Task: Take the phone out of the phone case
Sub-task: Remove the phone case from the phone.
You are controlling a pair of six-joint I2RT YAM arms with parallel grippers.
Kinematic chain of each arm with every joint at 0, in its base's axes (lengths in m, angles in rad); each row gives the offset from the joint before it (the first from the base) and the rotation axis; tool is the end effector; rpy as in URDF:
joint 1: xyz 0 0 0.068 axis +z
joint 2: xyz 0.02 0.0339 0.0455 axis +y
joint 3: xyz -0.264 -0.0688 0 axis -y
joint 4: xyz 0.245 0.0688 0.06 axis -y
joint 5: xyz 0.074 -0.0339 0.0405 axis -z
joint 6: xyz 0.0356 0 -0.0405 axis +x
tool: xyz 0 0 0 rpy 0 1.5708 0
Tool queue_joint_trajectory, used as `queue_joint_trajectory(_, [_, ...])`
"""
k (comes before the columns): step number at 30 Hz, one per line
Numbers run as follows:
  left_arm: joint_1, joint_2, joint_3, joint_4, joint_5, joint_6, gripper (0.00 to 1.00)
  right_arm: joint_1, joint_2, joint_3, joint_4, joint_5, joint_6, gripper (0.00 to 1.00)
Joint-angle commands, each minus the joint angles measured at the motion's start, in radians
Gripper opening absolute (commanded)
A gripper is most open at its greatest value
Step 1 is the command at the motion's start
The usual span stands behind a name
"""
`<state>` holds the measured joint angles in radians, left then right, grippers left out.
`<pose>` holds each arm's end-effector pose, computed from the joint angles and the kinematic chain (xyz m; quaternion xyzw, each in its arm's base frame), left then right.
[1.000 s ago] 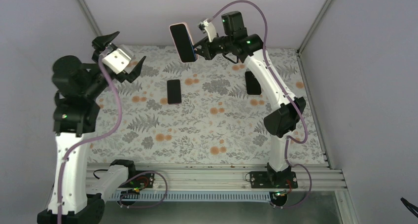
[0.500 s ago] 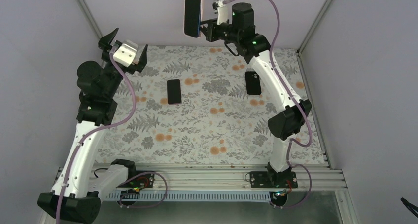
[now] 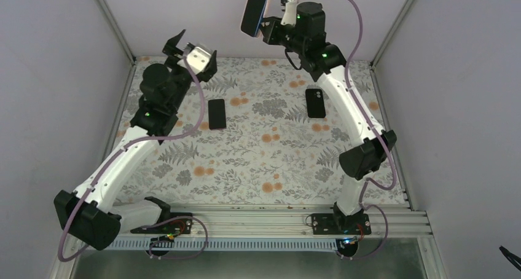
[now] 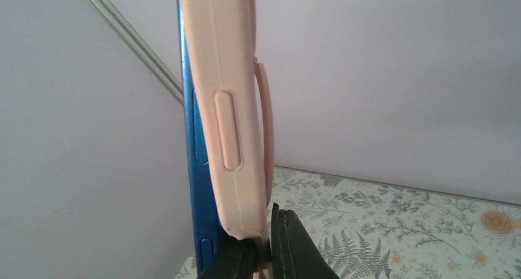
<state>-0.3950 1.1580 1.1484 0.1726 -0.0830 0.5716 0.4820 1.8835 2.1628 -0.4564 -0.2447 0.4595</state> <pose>0.2482 -0.1003 0.4307 0.2725 0.5873 0.0939 0.7563 0.3744 0.2056 0.4708 -0.0869 0.7602 0.3723 0.5253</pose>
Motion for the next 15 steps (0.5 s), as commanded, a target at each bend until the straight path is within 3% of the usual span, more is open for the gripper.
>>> queue_joint_trajectory(1, [-0.072, 0.046, 0.031, 0.122, -0.135, 0.101, 0.98, -0.005, -0.122, -0.037, 0.104, -0.005, 0.091, 0.03])
queue_joint_trajectory(5, [-0.147, 0.114, 0.059, 0.189, -0.205, 0.159, 0.95, -0.004, -0.146, -0.076, 0.122, -0.056, 0.130, 0.03])
queue_joint_trajectory(10, [-0.264, 0.231, 0.100, 0.402, -0.317, 0.286, 0.95, -0.004, -0.133, -0.064, 0.127, -0.078, 0.151, 0.03])
queue_joint_trajectory(15, [-0.329, 0.329, 0.109, 0.575, -0.342, 0.381, 0.95, -0.007, -0.121, -0.044, 0.114, -0.067, 0.128, 0.03])
